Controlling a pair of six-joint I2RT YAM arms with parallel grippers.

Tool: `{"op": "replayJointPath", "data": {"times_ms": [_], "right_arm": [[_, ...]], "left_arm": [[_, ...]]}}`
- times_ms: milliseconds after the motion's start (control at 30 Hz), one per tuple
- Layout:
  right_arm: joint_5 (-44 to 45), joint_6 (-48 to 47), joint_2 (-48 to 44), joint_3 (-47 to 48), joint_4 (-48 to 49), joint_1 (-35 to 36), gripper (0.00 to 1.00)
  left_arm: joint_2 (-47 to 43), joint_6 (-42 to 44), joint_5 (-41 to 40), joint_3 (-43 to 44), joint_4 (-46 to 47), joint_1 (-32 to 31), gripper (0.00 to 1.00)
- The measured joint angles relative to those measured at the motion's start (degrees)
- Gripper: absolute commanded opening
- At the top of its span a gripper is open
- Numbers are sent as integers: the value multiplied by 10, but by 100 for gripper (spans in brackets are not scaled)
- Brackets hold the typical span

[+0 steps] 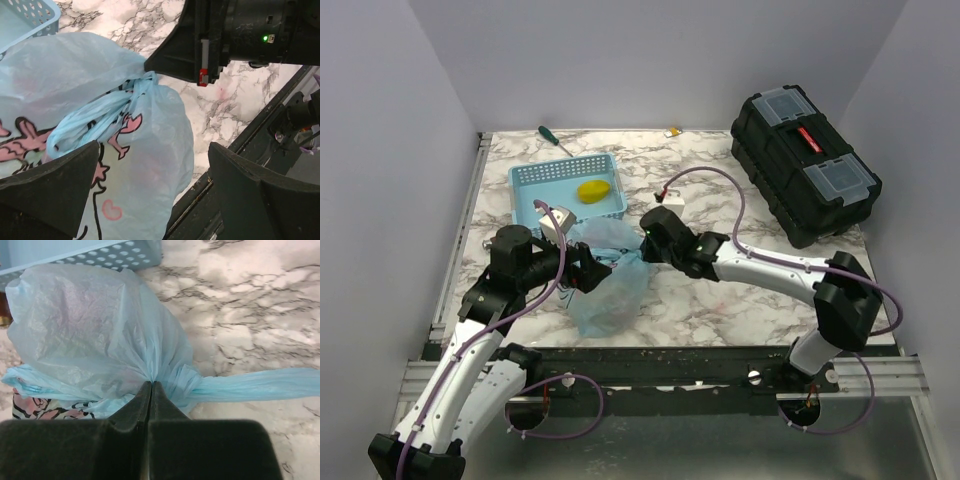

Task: Take the fake fruits out of the plastic bag
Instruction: Move the plastic bag to the center of the board.

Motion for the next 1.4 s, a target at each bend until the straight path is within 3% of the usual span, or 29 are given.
{"op": "replayJointPath", "data": {"times_ms": [467, 800, 967, 1200, 1400], "right_arm": [[150, 48, -145, -77, -102, 0, 1], [230, 70, -263, -123, -217, 0, 1], [240, 68, -318, -147, -242, 0, 1], [237, 52, -352, -178, -233, 0, 1], [227, 35, -357, -179, -215, 0, 1]], "left_arm": [[-1, 0, -5, 0, -1, -4, 90], [31, -17, -63, 6, -5, -4, 97], [98, -78, -146, 54, -34, 9, 99], [195, -206, -267, 115, -30, 120, 99], [329, -228, -397, 212, -22, 153, 99]]}}
